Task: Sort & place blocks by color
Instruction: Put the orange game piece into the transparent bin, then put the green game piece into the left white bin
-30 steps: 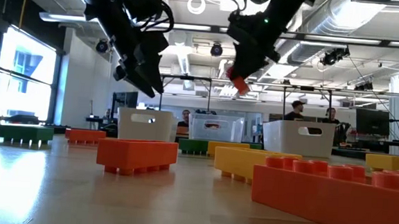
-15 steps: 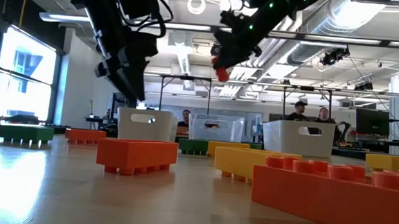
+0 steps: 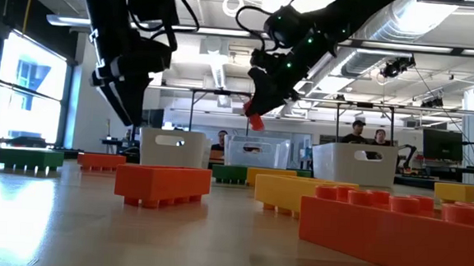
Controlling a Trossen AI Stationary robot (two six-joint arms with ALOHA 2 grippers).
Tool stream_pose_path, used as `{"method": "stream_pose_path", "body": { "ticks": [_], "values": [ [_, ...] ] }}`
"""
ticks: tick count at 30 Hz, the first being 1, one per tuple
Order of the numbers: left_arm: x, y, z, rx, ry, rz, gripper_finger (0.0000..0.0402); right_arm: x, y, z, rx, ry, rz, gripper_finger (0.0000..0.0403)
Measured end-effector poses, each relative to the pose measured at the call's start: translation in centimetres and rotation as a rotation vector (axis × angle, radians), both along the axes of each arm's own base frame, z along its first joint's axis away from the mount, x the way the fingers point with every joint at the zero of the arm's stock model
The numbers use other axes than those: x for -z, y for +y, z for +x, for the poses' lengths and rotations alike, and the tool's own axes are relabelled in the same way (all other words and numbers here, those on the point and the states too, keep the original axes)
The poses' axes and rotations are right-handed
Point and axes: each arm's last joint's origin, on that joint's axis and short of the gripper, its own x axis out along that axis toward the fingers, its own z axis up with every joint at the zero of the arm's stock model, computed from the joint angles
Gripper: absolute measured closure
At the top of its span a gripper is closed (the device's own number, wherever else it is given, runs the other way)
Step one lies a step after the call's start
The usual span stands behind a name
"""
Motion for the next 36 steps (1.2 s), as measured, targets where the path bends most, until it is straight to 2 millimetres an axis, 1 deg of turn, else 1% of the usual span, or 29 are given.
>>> {"method": "stream_pose_path", "body": {
  "ticks": [5, 12, 16, 22, 28, 32, 36],
  "values": [
    [0.1, -0.6, 0.0, 0.037, -0.006, -0.081, 0.0204, 0.3, -0.1, 0.0, 0.017, 0.015, -0.002, 0.0288],
    [0.1, -0.8, -0.1, 0.081, 0.010, -0.133, 0.0204, 0.3, -0.2, -0.1, 0.071, 0.022, -0.024, 0.0200],
    [0.2, -0.8, -0.3, 0.077, 0.030, -0.139, 0.0204, 0.2, -0.2, -0.1, 0.089, 0.027, -0.041, 0.0173],
    [0.8, -0.9, -0.8, 0.071, 0.067, -0.142, 0.0188, 0.2, -0.2, -0.1, 0.090, 0.029, -0.042, 0.0166],
    [1.0, -1.2, -1.6, 0.041, 0.130, -0.227, 0.0161, -1.0, -0.1, 0.3, 0.071, 0.018, -0.044, 0.0165],
    [1.1, -1.9, -2.1, 0.102, 0.198, -0.254, 0.0155, -2.4, 0.3, 0.8, 0.033, 0.029, -0.070, 0.0165],
    [1.1, -3.0, -2.2, 0.223, 0.240, -0.237, 0.0156, -3.9, 0.7, 1.3, 0.011, 0.030, -0.083, 0.0164]
  ]
}}
